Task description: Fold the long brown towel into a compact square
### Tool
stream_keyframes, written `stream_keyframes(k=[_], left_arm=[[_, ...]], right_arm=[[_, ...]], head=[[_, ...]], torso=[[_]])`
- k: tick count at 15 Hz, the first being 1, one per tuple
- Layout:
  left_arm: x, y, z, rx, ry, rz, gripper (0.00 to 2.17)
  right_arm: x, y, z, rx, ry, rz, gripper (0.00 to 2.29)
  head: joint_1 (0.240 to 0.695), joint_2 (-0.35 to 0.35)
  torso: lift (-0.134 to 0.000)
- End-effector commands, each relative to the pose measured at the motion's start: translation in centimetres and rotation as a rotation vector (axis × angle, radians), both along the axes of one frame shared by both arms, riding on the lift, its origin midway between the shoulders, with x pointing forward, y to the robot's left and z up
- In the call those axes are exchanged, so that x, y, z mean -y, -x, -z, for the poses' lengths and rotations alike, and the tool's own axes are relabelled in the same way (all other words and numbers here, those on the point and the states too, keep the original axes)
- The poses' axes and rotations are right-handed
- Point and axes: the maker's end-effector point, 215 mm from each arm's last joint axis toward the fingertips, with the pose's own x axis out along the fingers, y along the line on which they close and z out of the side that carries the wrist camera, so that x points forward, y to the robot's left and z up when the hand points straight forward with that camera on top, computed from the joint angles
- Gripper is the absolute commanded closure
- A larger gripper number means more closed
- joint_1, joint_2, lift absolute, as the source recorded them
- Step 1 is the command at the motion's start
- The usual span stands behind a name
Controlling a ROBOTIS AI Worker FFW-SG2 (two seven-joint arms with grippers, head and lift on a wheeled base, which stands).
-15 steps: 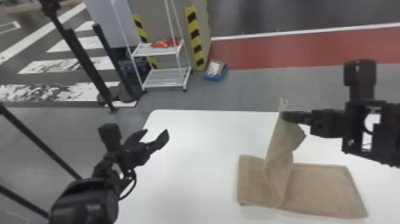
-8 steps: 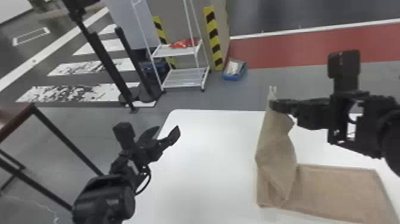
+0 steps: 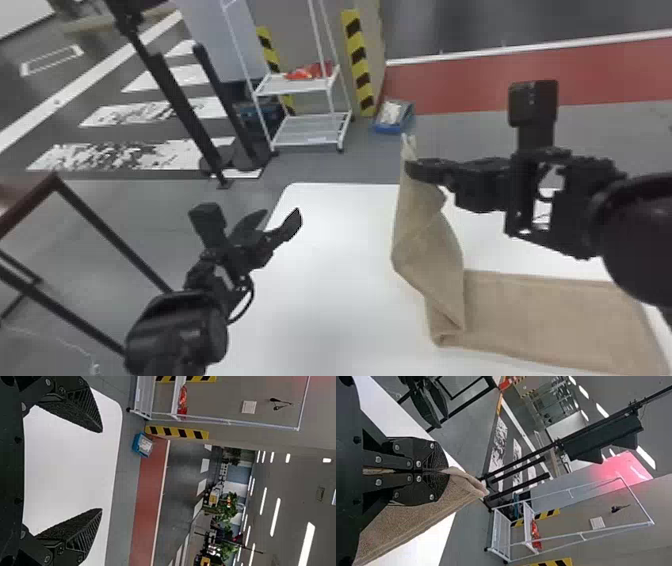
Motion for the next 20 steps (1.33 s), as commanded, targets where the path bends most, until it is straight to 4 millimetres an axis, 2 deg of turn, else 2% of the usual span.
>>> stream_keyframes(k=[1, 5, 9, 13, 14, 17, 20], left_arm=[[-0.3, -0.3, -0.1, 0.008, 0.002, -0.006, 0.2], [-0.5, -0.7, -0.4, 0.021, -0.003, -0.011, 0.2], [-0.4, -0.9, -0.4, 0.023, -0.002, -0.01, 0.2], [-0.5, -0.9, -0.2, 0.023, -0.002, -0.011, 0.2], [-0.4, -0.9, -0.1, 0.022, -0.001, -0.009, 0.2], [-0.1, -0.9, 0.0, 0.018, -0.002, -0.003, 0.2], [0.3, -1.0, 0.2, 0.015, -0.007, 0.002, 0.2]], right_arm=[[-1.3, 0.4, -0.3, -0.007, -0.044, -0.029, 1.12], [-2.8, 0.3, -0.4, 0.011, -0.09, -0.046, 1.12], [-4.0, 0.3, -1.8, 0.004, -0.206, -0.095, 1.12], [-4.8, 1.6, -2.3, -0.043, -0.294, -0.163, 1.12], [-4.5, 1.8, -2.0, -0.071, -0.312, -0.171, 1.12], [-3.9, 3.5, 0.5, -0.154, -0.323, -0.197, 1.12], [-2.8, 6.0, 3.1, -0.269, -0.367, -0.234, 1.12]], head=[[0.69, 0.35], [0.684, 0.35], [0.675, 0.35], [0.667, 0.35], [0.667, 0.35], [0.675, 0.35], [0.694, 0.35]], torso=[[0.0], [0.0], [0.0], [0.0], [0.0], [0.0], [0.0]])
